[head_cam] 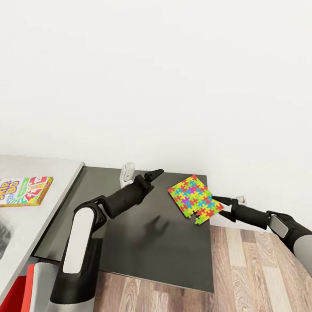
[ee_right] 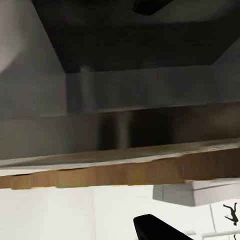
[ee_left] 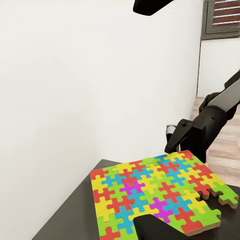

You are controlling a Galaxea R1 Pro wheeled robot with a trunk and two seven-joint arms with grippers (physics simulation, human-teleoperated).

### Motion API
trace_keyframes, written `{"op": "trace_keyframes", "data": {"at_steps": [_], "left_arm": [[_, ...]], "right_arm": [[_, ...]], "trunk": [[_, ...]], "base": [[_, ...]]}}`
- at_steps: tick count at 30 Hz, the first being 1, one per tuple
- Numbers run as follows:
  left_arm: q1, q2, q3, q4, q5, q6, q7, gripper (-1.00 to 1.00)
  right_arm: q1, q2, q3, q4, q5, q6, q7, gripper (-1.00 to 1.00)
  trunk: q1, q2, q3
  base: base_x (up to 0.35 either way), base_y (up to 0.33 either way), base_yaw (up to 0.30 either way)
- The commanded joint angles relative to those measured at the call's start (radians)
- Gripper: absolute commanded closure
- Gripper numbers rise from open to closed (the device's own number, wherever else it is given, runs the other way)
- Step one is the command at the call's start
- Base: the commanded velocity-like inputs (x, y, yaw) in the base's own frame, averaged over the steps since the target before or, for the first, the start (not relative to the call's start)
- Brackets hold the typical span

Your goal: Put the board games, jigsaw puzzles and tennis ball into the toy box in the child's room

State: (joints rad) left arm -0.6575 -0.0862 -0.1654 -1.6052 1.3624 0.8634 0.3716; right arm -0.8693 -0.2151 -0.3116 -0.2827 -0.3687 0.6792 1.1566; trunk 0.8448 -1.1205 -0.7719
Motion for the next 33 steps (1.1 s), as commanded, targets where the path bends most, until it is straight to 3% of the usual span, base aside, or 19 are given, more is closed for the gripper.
{"op": "trace_keyframes", "data": {"at_steps": [1, 22, 33], "left_arm": [[-0.001, -0.001, 0.000, -0.001, 0.011, 0.002, 0.010, -1.00], [-0.002, -0.001, 0.000, -0.001, 0.011, 0.002, 0.009, -1.00], [-0.002, -0.001, 0.000, -0.001, 0.011, 0.002, 0.009, -1.00]], "right_arm": [[-0.001, 0.002, -0.001, 0.001, -0.004, 0.006, -0.002, -1.00], [0.001, 0.014, 0.000, 0.003, -0.004, 0.002, -0.018, -1.00], [0.001, 0.049, 0.000, 0.003, -0.003, 0.000, -0.063, -1.00]], "trunk": [[0.000, -0.001, -0.001], [0.000, -0.001, -0.001], [0.000, -0.001, -0.001]], "base": [[0.000, 0.000, 0.000], [0.000, 0.000, 0.000], [0.000, 0.000, 0.000]]}}
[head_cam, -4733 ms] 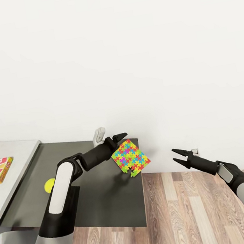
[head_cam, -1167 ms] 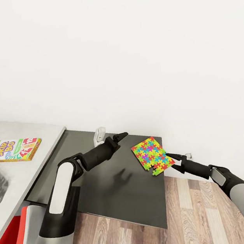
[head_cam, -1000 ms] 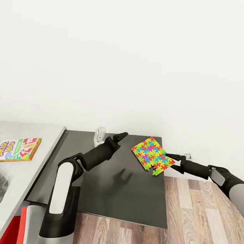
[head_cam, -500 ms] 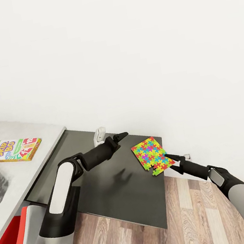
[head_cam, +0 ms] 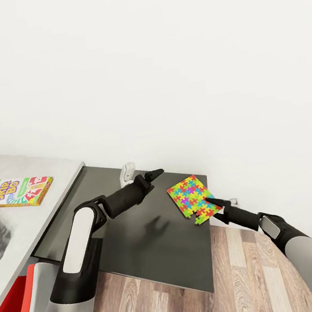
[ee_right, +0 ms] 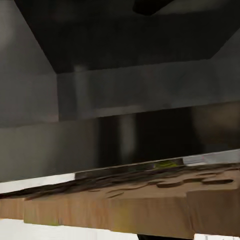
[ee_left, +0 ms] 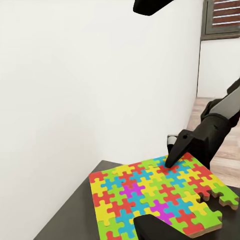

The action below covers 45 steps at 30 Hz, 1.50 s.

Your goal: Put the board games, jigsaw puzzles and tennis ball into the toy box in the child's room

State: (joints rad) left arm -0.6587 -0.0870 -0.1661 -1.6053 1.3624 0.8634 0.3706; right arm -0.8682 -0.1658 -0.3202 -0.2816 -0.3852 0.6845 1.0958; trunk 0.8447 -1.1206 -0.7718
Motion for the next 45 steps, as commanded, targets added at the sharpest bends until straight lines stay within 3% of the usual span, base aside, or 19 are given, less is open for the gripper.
{"op": "trace_keyframes", "data": {"at_steps": [1, 4, 5, 22, 45], "left_arm": [[-0.001, 0.000, 0.000, -0.001, 0.010, 0.002, 0.010, -1.00], [-0.001, 0.000, 0.000, -0.001, 0.010, 0.002, 0.010, -1.00], [-0.001, 0.000, 0.000, -0.001, 0.010, 0.002, 0.010, -1.00], [-0.001, 0.000, -0.013, -0.001, 0.010, 0.002, 0.010, -1.00], [-0.001, 0.000, -0.018, -0.001, 0.010, 0.000, 0.011, -1.00]], "right_arm": [[0.000, 0.004, 0.009, 0.002, 0.014, -0.005, -0.010, -1.00], [0.000, 0.013, 0.009, 0.002, 0.014, -0.006, -0.026, -1.00], [0.000, 0.015, 0.009, 0.002, 0.014, -0.006, -0.030, 1.00], [0.004, 0.021, 0.007, 0.001, 0.011, -0.022, -0.042, 1.00], [0.006, 0.000, 0.002, -0.001, 0.008, -0.021, -0.039, 1.00]], "trunk": [[0.000, 0.000, -0.001], [0.000, 0.000, -0.001], [0.000, 0.000, -0.001], [0.000, 0.000, -0.001], [0.000, 0.000, -0.001]], "base": [[0.000, 0.000, 0.000], [0.000, 0.000, 0.000], [0.000, 0.000, 0.000], [0.000, 0.000, 0.000], [0.000, 0.000, 0.000]]}}
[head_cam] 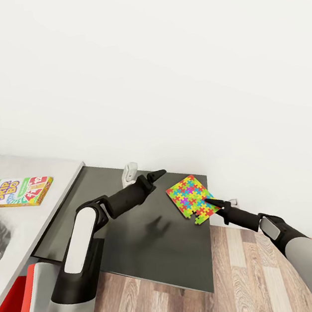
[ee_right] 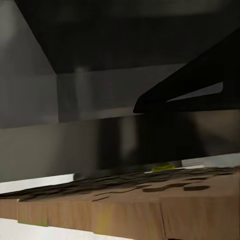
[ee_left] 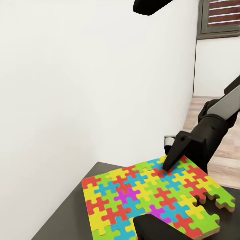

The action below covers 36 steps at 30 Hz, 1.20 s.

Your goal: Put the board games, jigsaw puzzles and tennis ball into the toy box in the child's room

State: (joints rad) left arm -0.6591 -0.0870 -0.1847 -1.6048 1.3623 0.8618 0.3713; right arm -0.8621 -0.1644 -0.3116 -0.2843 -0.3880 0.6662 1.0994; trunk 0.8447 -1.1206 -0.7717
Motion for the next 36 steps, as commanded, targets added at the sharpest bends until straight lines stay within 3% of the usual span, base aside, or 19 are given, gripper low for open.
{"op": "trace_keyframes", "data": {"at_steps": [1, 18, 36], "left_arm": [[-0.001, 0.000, 0.001, -0.001, 0.011, 0.002, 0.011, -1.00], [-0.001, 0.001, 0.000, -0.001, 0.011, 0.002, 0.014, -1.00], [0.000, 0.001, -0.001, -0.001, 0.010, 0.002, 0.017, -1.00]], "right_arm": [[0.000, -0.004, -0.007, 0.001, 0.011, -0.003, -0.042, 1.00], [0.000, -0.026, -0.007, -0.010, 0.006, 0.005, -0.035, 1.00], [0.000, -0.011, 0.004, -0.023, 0.012, 0.003, -0.035, 1.00]], "trunk": [[0.000, 0.000, -0.001], [0.000, 0.000, -0.001], [0.000, 0.000, -0.001]], "base": [[0.000, 0.000, 0.000], [0.000, 0.000, 0.000], [0.000, 0.000, 0.000]]}}
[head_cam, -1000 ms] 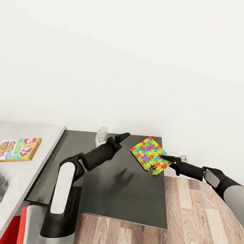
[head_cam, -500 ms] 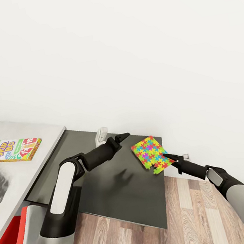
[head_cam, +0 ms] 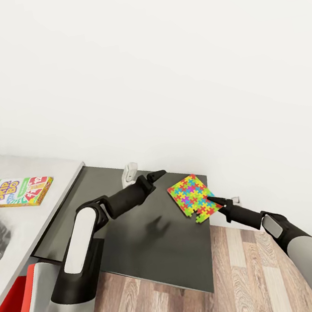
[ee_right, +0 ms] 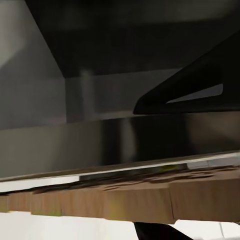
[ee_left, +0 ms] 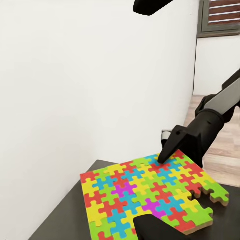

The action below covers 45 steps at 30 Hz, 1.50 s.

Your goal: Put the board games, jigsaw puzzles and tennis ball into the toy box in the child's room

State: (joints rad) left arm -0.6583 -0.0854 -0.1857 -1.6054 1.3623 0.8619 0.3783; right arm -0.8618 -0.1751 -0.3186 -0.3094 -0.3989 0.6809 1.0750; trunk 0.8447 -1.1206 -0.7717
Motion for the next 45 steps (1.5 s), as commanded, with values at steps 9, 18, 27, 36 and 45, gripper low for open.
{"op": "trace_keyframes", "data": {"at_steps": [9, 18, 27, 36, 45], "left_arm": [[0.000, 0.001, 0.001, 0.000, 0.010, 0.000, 0.008, -1.00], [0.003, 0.002, 0.000, 0.005, 0.005, -0.006, 0.008, -1.00], [0.006, 0.003, 0.000, 0.005, 0.000, -0.009, 0.012, -1.00], [0.006, 0.003, 0.000, 0.005, -0.002, -0.009, 0.012, -1.00], [0.006, 0.005, -0.001, 0.006, -0.008, -0.008, 0.019, -1.00]], "right_arm": [[0.000, 0.005, 0.013, 0.001, 0.024, -0.011, -0.008, 1.00], [0.007, 0.003, 0.014, -0.050, 0.026, 0.002, 0.055, 1.00], [0.095, 0.002, 0.012, -0.267, 0.025, 0.098, 0.075, 1.00], [0.134, 0.004, 0.011, -0.373, 0.025, 0.152, 0.072, 1.00], [0.141, 0.001, 0.010, -0.394, 0.025, 0.163, 0.074, 1.00]], "trunk": [[0.000, 0.000, -0.001], [0.000, 0.000, -0.001], [0.000, 0.000, -0.001], [0.000, 0.000, -0.001], [0.000, 0.000, -0.001]], "base": [[0.000, 0.000, 0.000], [0.000, 0.000, 0.000], [0.000, 0.000, 0.000], [0.000, 0.000, 0.000], [0.000, 0.000, 0.000]]}}
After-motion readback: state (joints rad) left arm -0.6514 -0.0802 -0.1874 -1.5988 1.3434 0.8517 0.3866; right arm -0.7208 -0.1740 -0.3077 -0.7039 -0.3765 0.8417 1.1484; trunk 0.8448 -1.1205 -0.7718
